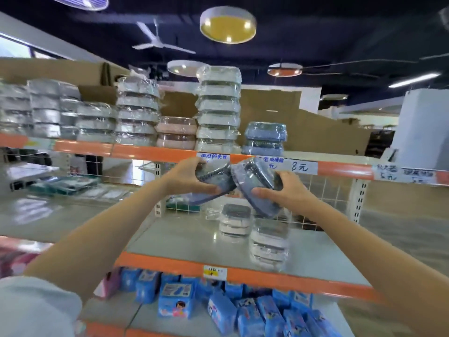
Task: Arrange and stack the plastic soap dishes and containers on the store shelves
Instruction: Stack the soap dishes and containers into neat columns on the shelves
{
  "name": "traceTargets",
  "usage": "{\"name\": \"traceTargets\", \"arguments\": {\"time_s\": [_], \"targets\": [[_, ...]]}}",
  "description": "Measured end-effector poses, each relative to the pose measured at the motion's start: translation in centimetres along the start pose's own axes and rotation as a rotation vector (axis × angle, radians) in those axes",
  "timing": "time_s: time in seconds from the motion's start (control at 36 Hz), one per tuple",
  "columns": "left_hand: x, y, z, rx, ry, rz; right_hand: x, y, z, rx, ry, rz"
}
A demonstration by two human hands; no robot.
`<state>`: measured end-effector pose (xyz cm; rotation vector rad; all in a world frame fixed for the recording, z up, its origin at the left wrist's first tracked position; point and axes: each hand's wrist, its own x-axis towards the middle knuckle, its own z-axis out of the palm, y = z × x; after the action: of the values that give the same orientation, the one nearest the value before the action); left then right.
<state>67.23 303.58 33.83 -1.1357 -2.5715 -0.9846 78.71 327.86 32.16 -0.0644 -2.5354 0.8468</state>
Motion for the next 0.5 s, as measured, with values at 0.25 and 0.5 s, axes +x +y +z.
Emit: {"name": "traceTargets", "arguments": {"time_s": [0.25,0.5], "targets": [[5.5,4.3,-4.7,0.010,0.105,0.049,6.0,-0.9,-6.6,0.037,0.106,-0.026],[14.5,7.0,-6.7,0.036,0.180,0.140,14.4,0.7,-10.4,-0.060,0.216,0.033]]}}
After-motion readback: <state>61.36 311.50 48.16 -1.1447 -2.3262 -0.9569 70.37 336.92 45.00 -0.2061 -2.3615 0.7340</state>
